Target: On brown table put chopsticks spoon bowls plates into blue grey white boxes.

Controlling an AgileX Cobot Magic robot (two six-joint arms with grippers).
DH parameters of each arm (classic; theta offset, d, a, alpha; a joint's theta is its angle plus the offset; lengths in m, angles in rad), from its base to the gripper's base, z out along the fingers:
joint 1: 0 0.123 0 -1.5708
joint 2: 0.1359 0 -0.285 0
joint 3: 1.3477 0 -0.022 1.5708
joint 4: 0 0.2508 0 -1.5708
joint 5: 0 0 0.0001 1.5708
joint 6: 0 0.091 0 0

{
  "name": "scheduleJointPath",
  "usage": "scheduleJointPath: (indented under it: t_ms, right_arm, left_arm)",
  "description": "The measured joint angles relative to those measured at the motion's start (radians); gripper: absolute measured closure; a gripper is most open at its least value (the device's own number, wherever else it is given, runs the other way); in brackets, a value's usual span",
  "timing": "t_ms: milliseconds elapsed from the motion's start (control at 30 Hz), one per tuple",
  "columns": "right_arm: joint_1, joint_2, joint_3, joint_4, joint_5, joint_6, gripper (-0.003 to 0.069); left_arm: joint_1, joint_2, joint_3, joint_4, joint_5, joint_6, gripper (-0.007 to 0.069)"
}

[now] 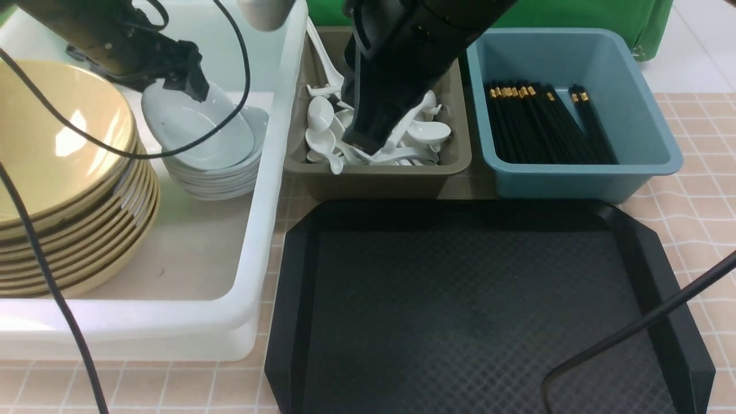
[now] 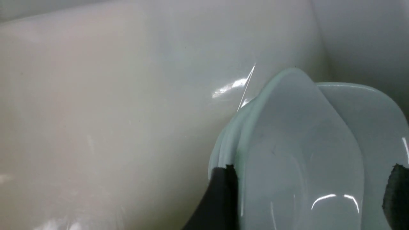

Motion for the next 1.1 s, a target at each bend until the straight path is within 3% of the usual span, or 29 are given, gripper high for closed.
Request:
scheduleJointPath:
  t_ms: [233,300,433,533,567,600,700,800,1100]
  right_arm:
    - [0.0,0.0,0.0,0.0,0.012,0.001,0.0583]
    - [0.0,0.0,0.0,-0.001,0.012,0.003,0.0583]
    - [0.0,-0.012,0.0,-0.001,0.021,0.032,0.0582]
    - [0.0,-0.055,0.016,-0.001,0.034,0.056,0.058]
    - [0.0,-0.059,0.019,-0.001,0.034,0.056,0.058]
    - [0.0,-0.093,0.048,-0.001,0.028,0.065,0.058]
    - [0.0,-0.197,0.154,-0.001,-0.033,0.102,0.0578]
    - [0.0,-0.304,0.289,-0.002,-0.127,0.136,0.0575]
    - [0.0,-0.722,0.846,-0.003,-0.57,0.217,0.0567]
  left_arm:
    - [0.0,-0.075,-0.127,0.001,0.078,-0.019,0.0039]
    - [0.0,-0.101,-0.179,0.001,0.121,-0.042,0.0099]
    - [0.0,-0.2,-0.257,0.003,0.234,-0.057,0.0292]
    - [0.0,-0.315,-0.243,0.028,0.274,-0.063,0.0491]
    - [0.0,-0.324,-0.238,0.028,0.275,-0.063,0.0502]
    - [0.0,-0.388,-0.194,0.046,0.276,-0.074,0.0561]
    - [0.0,-0.546,-0.038,0.082,0.278,-0.119,0.0621]
    - [0.0,-0.687,0.168,0.1,0.253,-0.132,0.0623]
    - [0.0,-1.308,0.97,0.138,-0.183,-0.169,0.0623]
